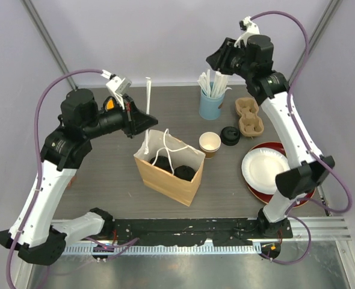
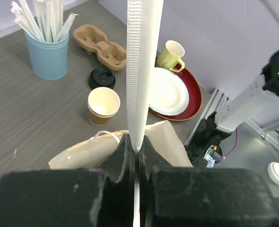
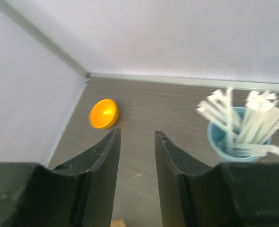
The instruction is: Pack the takeout coffee
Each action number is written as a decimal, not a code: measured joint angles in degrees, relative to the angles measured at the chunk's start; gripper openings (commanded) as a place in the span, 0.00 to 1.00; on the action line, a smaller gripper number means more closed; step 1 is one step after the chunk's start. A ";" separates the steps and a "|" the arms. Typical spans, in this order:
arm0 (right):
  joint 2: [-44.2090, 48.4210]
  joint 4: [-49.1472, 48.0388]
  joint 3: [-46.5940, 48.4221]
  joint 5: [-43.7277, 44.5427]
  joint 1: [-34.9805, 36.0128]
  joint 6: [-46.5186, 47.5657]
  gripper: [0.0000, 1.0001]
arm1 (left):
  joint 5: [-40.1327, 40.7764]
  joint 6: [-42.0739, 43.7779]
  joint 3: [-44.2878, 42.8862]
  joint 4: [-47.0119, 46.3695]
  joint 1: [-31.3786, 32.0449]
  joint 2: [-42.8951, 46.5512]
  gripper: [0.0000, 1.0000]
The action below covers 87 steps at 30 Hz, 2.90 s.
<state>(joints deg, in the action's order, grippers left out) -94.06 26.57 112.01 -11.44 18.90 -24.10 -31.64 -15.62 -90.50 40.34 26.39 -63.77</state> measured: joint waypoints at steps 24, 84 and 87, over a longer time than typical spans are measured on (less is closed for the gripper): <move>-24.94 -2.67 9.66 15.17 -1.22 10.45 0.32 | -0.98 -1.86 36.09 -37.35 -0.04 8.15 0.18; -26.16 -4.07 13.57 16.63 -1.22 20.76 0.01 | 4.94 7.08 27.50 -25.20 -0.04 12.98 0.78; -25.81 -4.02 13.77 16.33 -1.22 21.00 0.01 | 5.25 7.15 27.39 -24.81 -0.04 12.92 0.78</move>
<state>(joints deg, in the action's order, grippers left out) -119.87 22.55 125.78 4.89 17.67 -3.09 -26.39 -8.47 -63.11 15.53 26.35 -50.85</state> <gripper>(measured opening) 0.028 0.781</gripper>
